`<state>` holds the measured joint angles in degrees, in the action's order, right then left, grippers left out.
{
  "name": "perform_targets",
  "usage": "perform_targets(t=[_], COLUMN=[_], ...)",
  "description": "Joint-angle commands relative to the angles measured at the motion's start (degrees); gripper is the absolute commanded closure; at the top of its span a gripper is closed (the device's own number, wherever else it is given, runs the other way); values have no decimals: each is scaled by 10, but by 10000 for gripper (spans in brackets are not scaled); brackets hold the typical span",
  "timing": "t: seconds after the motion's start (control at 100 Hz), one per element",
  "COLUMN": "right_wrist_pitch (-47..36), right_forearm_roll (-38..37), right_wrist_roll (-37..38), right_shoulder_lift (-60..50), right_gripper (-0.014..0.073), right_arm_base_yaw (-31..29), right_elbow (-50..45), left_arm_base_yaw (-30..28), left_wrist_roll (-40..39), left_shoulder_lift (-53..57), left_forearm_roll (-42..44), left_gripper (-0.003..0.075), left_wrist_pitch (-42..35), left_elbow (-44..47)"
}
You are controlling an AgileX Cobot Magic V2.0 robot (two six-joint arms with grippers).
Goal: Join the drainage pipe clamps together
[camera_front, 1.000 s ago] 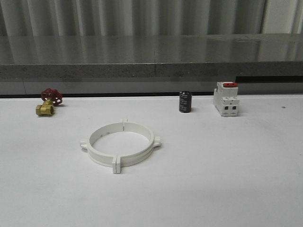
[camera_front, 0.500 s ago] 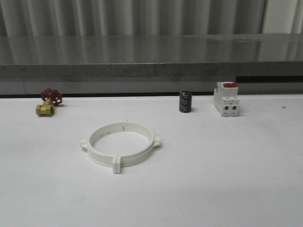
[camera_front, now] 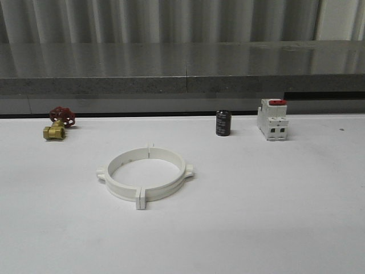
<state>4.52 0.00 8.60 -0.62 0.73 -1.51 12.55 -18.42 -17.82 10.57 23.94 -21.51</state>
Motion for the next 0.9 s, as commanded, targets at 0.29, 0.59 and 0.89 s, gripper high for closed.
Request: perform_targets(t=[0.29, 0.59, 0.89], right_wrist_pitch=[-52, -52, -52], right_forearm_roll=[0, 0, 0], right_wrist_roll=[-8, -8, -8], right_shoulder_lift=[-10, -10, -10], right_gripper=[661, 661, 661], right_arm_base_yaw=[-3, -3, -3], right_elbow=[9, 9, 9], left_arm_base_yaw=[-2, -2, -2], left_wrist_roll=[-1, -1, 39], left_shoulder_lift=[-4, -4, -1], left_forearm_roll=[1, 1, -1], left_gripper=[741, 741, 741], left_wrist_pitch=[-42, -42, -116], left_elbow=[-16, -15, 30])
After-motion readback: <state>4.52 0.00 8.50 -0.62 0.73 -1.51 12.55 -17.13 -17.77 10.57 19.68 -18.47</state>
